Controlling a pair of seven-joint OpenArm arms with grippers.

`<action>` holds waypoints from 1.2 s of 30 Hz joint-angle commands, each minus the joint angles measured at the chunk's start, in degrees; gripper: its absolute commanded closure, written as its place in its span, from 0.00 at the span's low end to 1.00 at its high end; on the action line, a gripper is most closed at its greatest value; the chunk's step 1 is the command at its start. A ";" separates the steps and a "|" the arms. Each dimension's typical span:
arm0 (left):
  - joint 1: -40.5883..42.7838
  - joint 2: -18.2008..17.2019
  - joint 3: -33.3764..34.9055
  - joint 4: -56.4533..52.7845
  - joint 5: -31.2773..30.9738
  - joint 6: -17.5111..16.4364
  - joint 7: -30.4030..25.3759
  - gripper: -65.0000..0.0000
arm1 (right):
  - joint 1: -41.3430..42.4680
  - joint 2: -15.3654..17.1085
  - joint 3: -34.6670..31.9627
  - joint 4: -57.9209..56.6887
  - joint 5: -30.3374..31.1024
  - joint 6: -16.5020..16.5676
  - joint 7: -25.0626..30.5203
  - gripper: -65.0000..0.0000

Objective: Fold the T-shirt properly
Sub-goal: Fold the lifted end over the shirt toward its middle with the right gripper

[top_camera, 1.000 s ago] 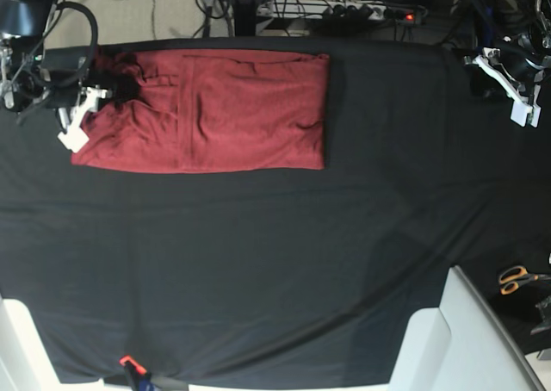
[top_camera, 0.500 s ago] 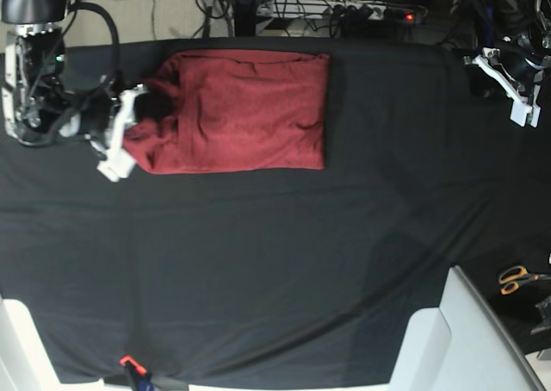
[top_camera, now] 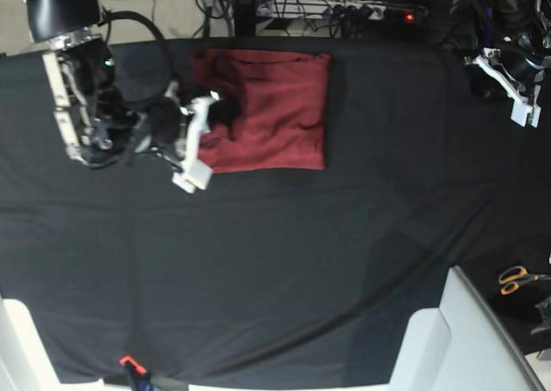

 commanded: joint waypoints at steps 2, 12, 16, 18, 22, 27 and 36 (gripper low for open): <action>0.10 -1.05 -0.42 0.80 -0.88 -0.09 -0.78 1.00 | 1.41 0.20 -1.37 0.77 1.47 -2.99 1.75 1.00; 0.10 -1.05 -0.42 0.80 -0.88 -0.18 -0.78 1.00 | 2.99 0.02 -2.51 -1.52 1.47 -13.01 3.07 1.00; 0.10 -1.05 -0.33 0.80 -0.88 -0.18 -0.78 1.00 | 3.08 -0.07 -2.51 -1.69 1.38 -13.19 2.81 1.00; 0.10 -1.05 -0.33 0.80 -0.88 -0.18 -0.78 1.00 | 3.08 -0.07 -2.51 -1.69 1.38 -13.45 2.63 1.00; 0.10 -1.05 -0.33 0.80 -0.88 -0.18 -0.78 1.00 | 3.08 -0.07 -2.51 -1.61 1.38 -17.67 2.54 1.00; 0.10 -1.05 -0.33 0.80 -0.88 -0.18 -0.78 1.00 | 3.08 -0.07 -2.60 -1.61 1.38 -17.85 2.54 1.00; 0.10 -1.31 -0.77 0.80 -0.88 -0.18 -0.78 1.00 | 2.90 -0.15 -5.94 -1.78 1.47 -17.94 2.98 1.00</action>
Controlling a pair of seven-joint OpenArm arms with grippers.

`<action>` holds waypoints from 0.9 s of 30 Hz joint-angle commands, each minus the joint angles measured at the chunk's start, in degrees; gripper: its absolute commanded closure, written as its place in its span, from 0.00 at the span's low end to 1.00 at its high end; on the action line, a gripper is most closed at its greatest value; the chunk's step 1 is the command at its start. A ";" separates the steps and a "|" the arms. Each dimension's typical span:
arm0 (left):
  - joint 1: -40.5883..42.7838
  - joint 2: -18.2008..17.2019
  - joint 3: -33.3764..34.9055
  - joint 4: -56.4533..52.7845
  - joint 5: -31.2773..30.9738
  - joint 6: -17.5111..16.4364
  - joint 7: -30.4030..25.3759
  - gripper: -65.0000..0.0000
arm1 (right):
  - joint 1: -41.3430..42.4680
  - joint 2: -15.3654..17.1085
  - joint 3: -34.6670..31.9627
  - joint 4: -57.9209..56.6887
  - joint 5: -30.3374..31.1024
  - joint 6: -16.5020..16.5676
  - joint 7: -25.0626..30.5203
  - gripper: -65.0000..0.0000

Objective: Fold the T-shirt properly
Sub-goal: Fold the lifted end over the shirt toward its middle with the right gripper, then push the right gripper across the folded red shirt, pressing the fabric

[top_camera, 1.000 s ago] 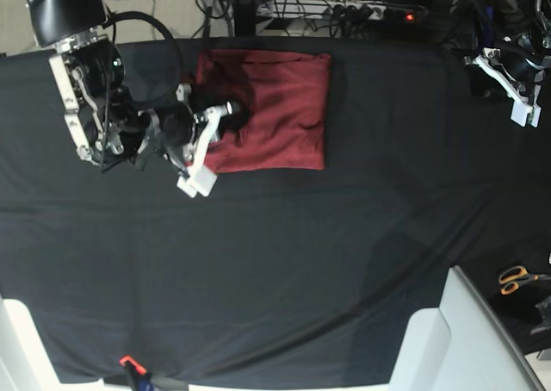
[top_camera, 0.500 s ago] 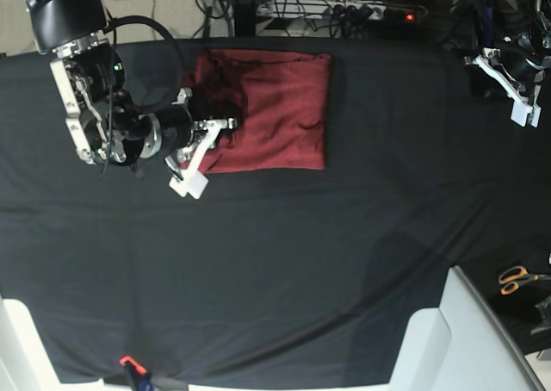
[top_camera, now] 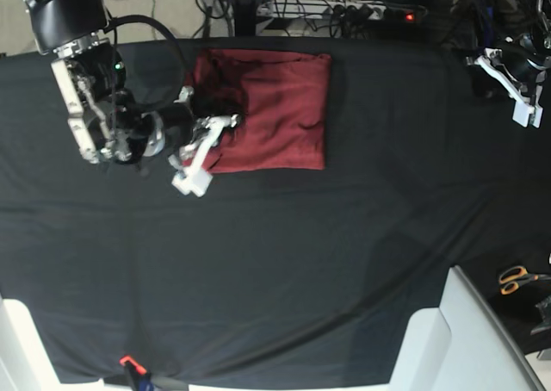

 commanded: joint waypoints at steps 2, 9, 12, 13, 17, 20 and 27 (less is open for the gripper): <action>0.10 -0.99 -0.47 0.78 -0.88 -0.16 -0.76 1.00 | 0.92 -0.70 -1.07 -1.31 1.65 0.01 0.18 1.00; 1.15 -0.99 -0.47 0.87 -0.88 -0.16 -0.76 1.00 | 1.00 -2.64 -1.25 -5.36 1.56 0.36 2.21 1.00; 1.33 -0.99 -0.47 0.78 -0.88 -0.25 -0.85 1.00 | 1.09 -2.64 -1.16 -5.18 1.56 0.36 2.65 1.00; 1.33 -0.99 -0.47 0.78 -0.88 -0.25 -0.85 1.00 | 1.09 -2.64 -0.98 -5.18 1.56 0.36 2.73 1.00; 1.33 -0.99 -0.47 0.78 -0.88 -0.25 -0.85 1.00 | 1.53 -2.64 -0.81 -5.18 1.56 0.01 3.61 1.00; 1.33 -0.99 -0.47 0.78 -0.88 -0.25 -0.85 1.00 | 1.97 -2.64 -0.81 -5.36 1.65 -0.08 4.14 1.00; 1.33 -1.69 -0.47 0.69 -0.88 -0.25 -0.85 1.00 | 1.88 -2.72 -1.07 -5.27 1.65 -0.08 3.79 1.00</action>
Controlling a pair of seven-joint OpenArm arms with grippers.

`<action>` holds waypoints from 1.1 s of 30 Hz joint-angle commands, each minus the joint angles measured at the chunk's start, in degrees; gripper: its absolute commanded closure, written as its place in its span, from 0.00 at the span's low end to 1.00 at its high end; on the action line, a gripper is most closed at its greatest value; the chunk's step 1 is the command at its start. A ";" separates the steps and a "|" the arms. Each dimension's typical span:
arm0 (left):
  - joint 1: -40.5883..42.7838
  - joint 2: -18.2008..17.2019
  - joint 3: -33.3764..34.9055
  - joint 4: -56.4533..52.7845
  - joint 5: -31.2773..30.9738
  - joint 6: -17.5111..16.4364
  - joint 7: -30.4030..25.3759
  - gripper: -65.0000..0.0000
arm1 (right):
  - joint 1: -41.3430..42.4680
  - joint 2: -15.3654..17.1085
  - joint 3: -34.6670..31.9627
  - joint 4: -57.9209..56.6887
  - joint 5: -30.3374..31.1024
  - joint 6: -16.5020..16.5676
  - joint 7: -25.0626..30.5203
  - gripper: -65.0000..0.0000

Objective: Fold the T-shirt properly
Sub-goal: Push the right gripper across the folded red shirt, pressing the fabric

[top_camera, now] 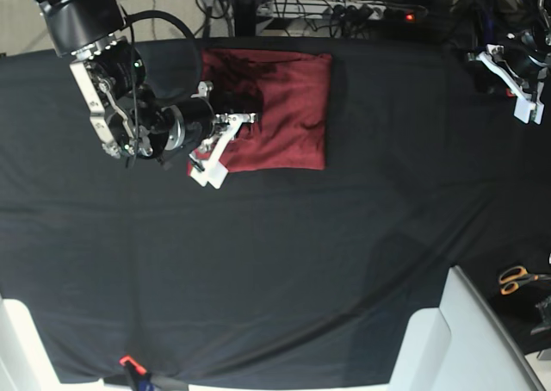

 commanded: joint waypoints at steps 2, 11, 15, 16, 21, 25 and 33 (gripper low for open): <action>0.21 -0.97 -0.44 0.72 -0.88 -0.25 -0.70 1.00 | 0.64 -0.06 0.00 1.05 1.25 0.29 -0.10 1.00; -0.14 -1.06 -0.36 0.72 -0.88 -0.25 -0.70 1.00 | 0.11 -2.17 -0.09 0.96 1.16 0.47 -1.07 1.00; -0.14 -1.06 -0.36 0.72 -0.88 -0.25 -0.70 1.00 | 0.37 -2.17 0.26 0.61 1.16 0.47 -1.07 1.00; -0.14 -1.06 -0.36 0.72 -0.88 -0.25 -0.70 1.00 | 0.37 -2.08 0.26 0.52 1.16 0.38 -0.98 1.00; -0.23 -1.06 -0.27 0.72 -0.88 -0.25 -0.70 1.00 | 0.72 -1.99 -0.18 0.52 1.16 0.38 -1.51 0.84; -0.23 -1.06 -0.09 0.72 -0.88 -0.25 -0.70 1.00 | 0.81 -2.26 -0.09 2.10 1.16 0.38 -3.62 0.50; -0.31 -1.06 -0.18 0.72 -0.88 -0.16 -0.70 1.00 | 1.60 -2.78 -0.18 4.48 1.16 0.38 -5.90 0.43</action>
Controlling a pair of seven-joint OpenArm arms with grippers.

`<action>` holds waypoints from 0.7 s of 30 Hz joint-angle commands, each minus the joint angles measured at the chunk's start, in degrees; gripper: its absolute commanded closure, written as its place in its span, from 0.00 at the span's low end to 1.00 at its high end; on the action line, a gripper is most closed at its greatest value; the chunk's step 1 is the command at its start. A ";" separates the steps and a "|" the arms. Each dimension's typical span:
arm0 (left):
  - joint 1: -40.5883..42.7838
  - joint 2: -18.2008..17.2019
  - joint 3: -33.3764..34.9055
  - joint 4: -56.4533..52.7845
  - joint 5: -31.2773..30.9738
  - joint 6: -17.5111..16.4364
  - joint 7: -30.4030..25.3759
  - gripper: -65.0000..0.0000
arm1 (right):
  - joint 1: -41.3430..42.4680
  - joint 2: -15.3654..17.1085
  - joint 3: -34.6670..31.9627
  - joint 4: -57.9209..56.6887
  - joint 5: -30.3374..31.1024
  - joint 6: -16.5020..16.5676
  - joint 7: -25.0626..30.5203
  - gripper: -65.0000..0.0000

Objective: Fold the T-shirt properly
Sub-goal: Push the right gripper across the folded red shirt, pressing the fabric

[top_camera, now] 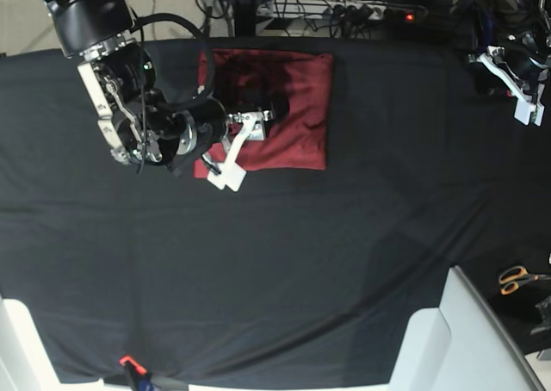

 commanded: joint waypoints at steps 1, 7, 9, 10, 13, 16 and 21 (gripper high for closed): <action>0.01 -1.01 -0.40 0.72 -0.86 -0.16 -0.68 1.00 | 1.17 -1.08 0.00 0.89 1.19 0.14 -0.09 0.43; 0.01 -1.01 -0.40 0.72 -0.86 -0.07 -0.68 1.00 | 1.96 -2.05 0.00 0.98 1.10 0.23 -3.17 0.43; -0.07 -1.28 -0.40 0.72 -0.86 -0.07 -0.68 1.00 | 2.66 -2.75 -0.09 0.81 1.10 0.23 -4.23 0.43; -0.07 -1.72 -0.31 0.72 -0.86 -0.07 -0.68 1.00 | 2.84 -2.93 -0.09 0.72 1.10 0.23 -5.02 0.43; -0.07 -1.89 -0.31 0.72 -0.86 0.02 -0.68 1.00 | 3.63 -3.10 -0.26 0.81 1.10 0.23 -5.72 0.43; -0.07 -2.95 -0.31 0.72 -0.86 0.02 -0.68 1.00 | 5.21 -3.10 -4.40 0.63 1.19 0.23 -5.63 0.43; -0.07 -3.39 -0.57 0.80 -0.86 0.02 -0.68 1.00 | 6.71 -3.10 -9.58 0.54 1.19 0.23 -5.63 0.43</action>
